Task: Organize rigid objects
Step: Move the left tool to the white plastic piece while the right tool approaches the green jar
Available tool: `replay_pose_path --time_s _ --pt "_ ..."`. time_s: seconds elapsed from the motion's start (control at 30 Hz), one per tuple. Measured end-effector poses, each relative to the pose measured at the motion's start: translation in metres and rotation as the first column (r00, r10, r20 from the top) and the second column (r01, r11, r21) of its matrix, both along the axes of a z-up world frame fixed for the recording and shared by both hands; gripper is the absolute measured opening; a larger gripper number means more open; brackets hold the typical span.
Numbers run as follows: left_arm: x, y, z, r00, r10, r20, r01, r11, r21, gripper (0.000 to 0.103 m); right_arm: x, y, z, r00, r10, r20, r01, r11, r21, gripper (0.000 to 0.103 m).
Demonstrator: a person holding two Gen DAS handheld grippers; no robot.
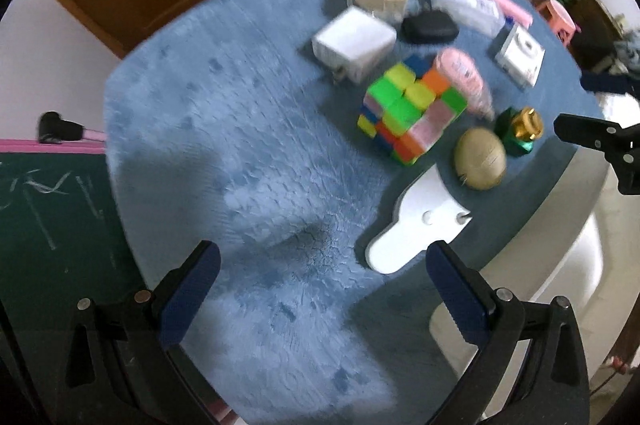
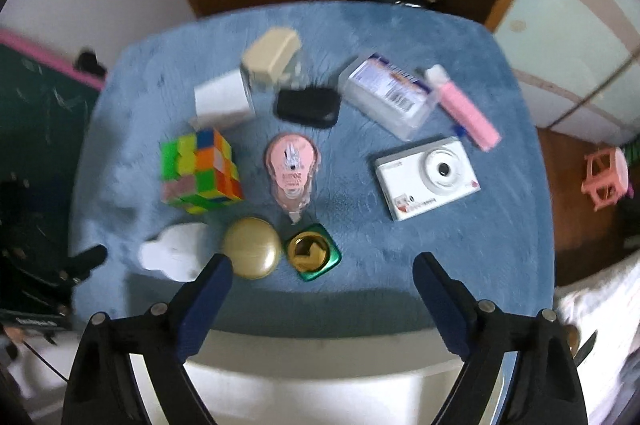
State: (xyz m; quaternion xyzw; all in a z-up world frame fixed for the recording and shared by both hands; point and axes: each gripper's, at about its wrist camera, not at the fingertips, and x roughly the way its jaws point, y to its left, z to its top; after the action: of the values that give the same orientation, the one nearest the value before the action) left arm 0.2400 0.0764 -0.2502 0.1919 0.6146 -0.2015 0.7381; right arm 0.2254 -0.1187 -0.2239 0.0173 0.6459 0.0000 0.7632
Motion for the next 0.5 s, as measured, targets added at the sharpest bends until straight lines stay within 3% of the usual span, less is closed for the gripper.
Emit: replay_pose_path --time_s 0.13,0.4,0.5 --pt "0.003 -0.004 -0.021 0.998 -0.039 -0.047 0.040 0.999 0.005 0.102 0.010 0.003 -0.028 0.987 0.140 -0.075 -0.141 0.990 -0.001 0.091" --pt "-0.009 -0.027 -0.049 0.983 -0.143 -0.113 0.143 0.990 -0.009 0.101 0.013 0.007 -0.062 0.940 0.292 -0.175 -0.301 0.953 -0.024 0.091" --pt "-0.010 -0.033 -0.055 0.981 -0.147 -0.130 0.147 0.989 -0.015 0.101 0.010 0.014 -0.073 0.914 0.344 -0.213 -0.359 0.933 -0.034 0.077"
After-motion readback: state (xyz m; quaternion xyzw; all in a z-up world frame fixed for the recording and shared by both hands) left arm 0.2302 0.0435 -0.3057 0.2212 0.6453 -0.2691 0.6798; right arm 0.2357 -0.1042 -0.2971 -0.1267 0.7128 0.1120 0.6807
